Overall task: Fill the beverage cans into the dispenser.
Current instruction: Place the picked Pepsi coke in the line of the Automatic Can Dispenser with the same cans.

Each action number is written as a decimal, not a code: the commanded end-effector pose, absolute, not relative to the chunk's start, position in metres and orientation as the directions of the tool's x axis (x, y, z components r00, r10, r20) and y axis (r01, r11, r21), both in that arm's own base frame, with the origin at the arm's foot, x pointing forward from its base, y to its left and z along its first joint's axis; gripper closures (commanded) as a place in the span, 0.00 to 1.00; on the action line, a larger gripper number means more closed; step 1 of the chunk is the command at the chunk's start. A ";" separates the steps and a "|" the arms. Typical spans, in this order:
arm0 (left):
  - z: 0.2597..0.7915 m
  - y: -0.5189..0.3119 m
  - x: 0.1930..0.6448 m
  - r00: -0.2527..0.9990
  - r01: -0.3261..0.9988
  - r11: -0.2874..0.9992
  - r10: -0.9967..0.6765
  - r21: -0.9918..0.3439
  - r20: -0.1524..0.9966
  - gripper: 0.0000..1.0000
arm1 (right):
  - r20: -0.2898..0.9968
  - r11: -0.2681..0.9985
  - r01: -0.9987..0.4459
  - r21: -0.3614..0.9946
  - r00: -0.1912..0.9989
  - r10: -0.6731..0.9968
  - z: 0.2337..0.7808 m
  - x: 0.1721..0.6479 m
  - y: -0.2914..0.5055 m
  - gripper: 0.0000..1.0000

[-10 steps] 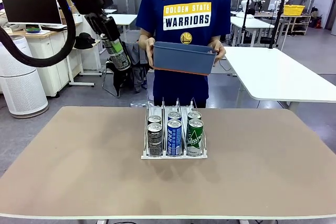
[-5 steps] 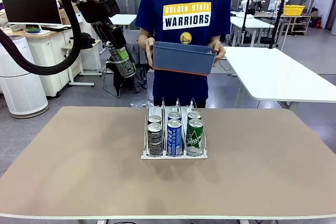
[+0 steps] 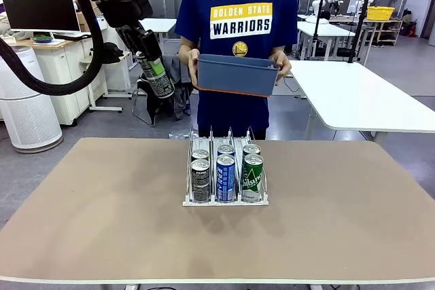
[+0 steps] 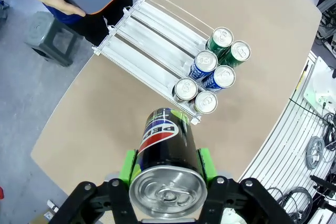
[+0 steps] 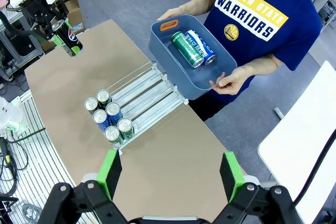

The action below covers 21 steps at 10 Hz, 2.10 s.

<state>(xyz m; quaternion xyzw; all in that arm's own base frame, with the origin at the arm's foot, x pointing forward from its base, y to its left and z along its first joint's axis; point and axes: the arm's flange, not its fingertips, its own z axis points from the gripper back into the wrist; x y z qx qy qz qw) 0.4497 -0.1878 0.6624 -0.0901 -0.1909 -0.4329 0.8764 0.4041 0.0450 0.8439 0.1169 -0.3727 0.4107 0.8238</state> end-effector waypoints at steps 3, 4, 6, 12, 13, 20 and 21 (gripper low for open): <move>0.652 -0.203 0.426 0.739 0.615 0.788 -0.578 0.001 0.346 0.42 | 0.710 0.631 -0.768 -0.108 0.385 0.590 0.844 0.404 0.046 0.00; 0.646 -0.215 0.406 0.806 0.526 0.851 -0.505 0.020 0.308 0.42 | 0.710 0.631 -0.768 -0.108 0.385 0.590 0.844 0.404 0.046 0.00; 0.631 -0.234 0.373 0.830 0.480 0.877 -0.453 -0.003 0.326 0.42 | 0.710 0.631 -0.768 -0.108 0.385 0.590 0.844 0.404 0.046 0.00; 0.555 -0.290 0.322 0.839 0.485 0.869 -0.434 -0.091 0.326 0.42 | 0.710 0.631 -0.768 -0.108 0.385 0.590 0.844 0.404 0.046 0.00; 0.543 -0.293 0.322 0.814 0.538 0.836 -0.483 -0.104 0.324 0.42 | 0.710 0.631 -0.768 -0.108 0.385 0.590 0.844 0.404 0.046 0.00; 0.544 -0.298 0.319 0.838 0.495 0.865 -0.449 -0.085 0.309 0.42 | 0.710 0.631 -0.768 -0.108 0.385 0.590 0.844 0.404 0.046 0.00; 0.530 -0.300 0.328 0.844 0.485 0.872 -0.448 -0.063 0.296 0.42 | 0.710 0.631 -0.768 -0.108 0.385 0.590 0.844 0.404 0.046 0.00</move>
